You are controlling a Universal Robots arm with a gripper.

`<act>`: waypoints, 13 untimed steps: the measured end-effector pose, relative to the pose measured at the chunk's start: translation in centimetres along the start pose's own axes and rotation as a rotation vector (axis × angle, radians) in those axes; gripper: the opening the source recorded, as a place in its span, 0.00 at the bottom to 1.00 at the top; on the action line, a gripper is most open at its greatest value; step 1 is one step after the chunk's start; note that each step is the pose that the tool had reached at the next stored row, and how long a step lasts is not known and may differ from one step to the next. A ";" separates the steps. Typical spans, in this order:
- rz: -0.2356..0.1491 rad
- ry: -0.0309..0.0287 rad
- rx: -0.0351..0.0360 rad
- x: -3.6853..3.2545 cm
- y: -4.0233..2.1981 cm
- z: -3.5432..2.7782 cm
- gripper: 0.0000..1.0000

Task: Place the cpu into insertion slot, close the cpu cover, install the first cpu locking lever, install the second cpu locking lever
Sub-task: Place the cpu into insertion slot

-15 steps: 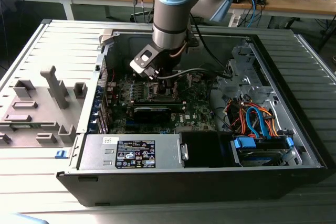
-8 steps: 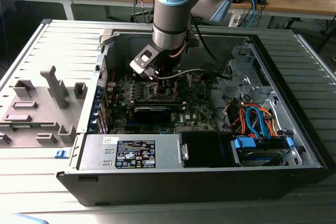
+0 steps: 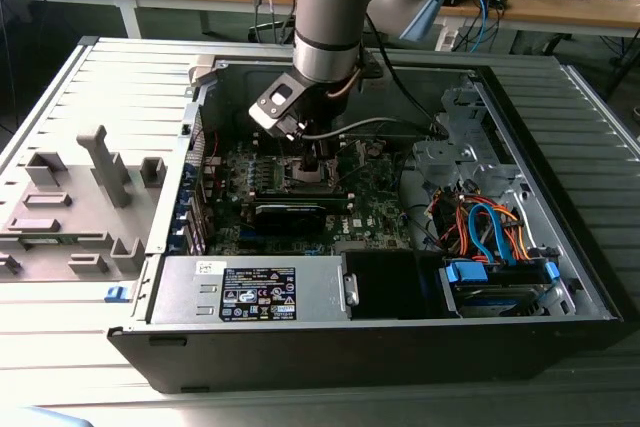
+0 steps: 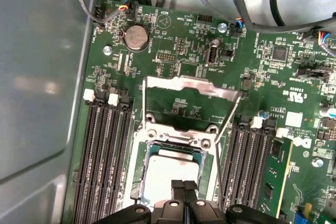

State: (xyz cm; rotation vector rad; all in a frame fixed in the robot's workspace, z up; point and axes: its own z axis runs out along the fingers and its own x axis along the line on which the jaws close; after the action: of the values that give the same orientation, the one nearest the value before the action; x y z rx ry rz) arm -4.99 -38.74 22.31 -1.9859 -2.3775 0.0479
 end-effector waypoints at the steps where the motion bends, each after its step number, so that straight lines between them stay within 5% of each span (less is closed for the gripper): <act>1: 0.000 -0.0036 0.0030 -0.02 0.12 0.00 0.11; 4: 0.001 -0.0208 0.0108 -0.10 0.53 -0.03 0.11; 7: 0.001 -0.0234 0.0132 -0.15 0.80 -0.27 0.11; 13: 0.001 -0.0232 0.0131 -0.10 0.63 -3.71 0.11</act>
State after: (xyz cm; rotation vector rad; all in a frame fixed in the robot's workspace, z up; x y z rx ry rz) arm -4.15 -38.74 25.97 -1.9923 -2.3834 0.0868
